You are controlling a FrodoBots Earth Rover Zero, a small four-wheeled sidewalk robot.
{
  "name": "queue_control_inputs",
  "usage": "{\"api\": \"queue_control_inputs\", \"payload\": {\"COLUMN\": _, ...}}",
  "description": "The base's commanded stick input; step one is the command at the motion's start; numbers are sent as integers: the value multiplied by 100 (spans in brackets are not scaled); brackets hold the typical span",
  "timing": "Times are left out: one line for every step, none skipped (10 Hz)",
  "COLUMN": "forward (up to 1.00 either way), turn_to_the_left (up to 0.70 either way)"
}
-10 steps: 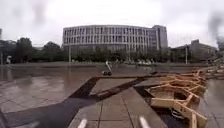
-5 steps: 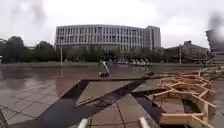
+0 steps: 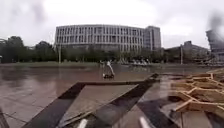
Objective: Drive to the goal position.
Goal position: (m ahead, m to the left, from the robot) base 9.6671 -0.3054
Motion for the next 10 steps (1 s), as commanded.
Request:
{"api": "queue_control_inputs", "payload": {"forward": 100, "turn_to_the_left": -2}}
{"api": "queue_control_inputs", "payload": {"forward": 100, "turn_to_the_left": -9}}
{"api": "queue_control_inputs", "payload": {"forward": 100, "turn_to_the_left": -27}}
{"api": "queue_control_inputs", "payload": {"forward": 100, "turn_to_the_left": -37}}
{"api": "queue_control_inputs", "payload": {"forward": 100, "turn_to_the_left": -40}}
{"api": "queue_control_inputs", "payload": {"forward": 100, "turn_to_the_left": -40}}
{"api": "queue_control_inputs", "payload": {"forward": 100, "turn_to_the_left": -36}}
{"api": "queue_control_inputs", "payload": {"forward": 100, "turn_to_the_left": -22}}
{"api": "queue_control_inputs", "payload": {"forward": 100, "turn_to_the_left": -4}}
{"api": "queue_control_inputs", "payload": {"forward": 100, "turn_to_the_left": 0}}
